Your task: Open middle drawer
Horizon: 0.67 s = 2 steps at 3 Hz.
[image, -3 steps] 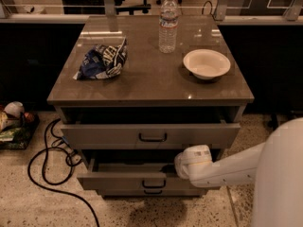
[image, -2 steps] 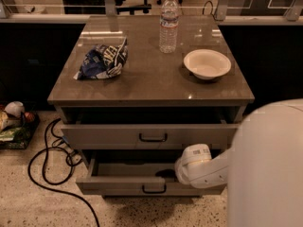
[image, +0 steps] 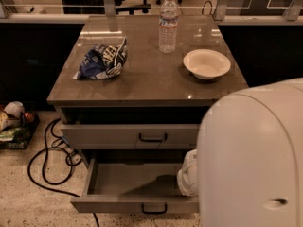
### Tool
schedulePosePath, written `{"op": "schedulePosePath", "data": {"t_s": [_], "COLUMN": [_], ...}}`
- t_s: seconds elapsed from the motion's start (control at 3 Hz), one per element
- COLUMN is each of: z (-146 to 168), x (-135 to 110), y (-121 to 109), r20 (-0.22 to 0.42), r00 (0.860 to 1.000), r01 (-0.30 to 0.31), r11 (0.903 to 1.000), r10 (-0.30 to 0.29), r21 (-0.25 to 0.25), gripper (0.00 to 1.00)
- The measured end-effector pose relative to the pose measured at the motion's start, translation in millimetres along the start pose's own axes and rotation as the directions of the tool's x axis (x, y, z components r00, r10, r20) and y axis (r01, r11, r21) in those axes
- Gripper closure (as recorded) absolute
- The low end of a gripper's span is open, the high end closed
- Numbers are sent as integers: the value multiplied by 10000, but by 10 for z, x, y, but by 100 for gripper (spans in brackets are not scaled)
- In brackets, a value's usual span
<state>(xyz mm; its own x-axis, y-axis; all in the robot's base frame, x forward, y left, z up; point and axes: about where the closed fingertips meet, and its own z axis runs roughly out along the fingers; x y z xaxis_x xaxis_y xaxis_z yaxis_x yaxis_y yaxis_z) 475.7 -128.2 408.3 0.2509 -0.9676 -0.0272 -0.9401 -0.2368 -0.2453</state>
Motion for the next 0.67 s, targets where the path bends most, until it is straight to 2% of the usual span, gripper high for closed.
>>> {"op": "schedulePosePath", "data": {"t_s": [0.33, 0.67], "z": [13, 13], "x": [-105, -106], "y": [457, 457], "r20": [9, 9], "r00": [9991, 9991], "r01": [-409, -409], "r11": [9896, 9896], "r10": [415, 414], "r21": [-1382, -1383], "gripper": [100, 100]}}
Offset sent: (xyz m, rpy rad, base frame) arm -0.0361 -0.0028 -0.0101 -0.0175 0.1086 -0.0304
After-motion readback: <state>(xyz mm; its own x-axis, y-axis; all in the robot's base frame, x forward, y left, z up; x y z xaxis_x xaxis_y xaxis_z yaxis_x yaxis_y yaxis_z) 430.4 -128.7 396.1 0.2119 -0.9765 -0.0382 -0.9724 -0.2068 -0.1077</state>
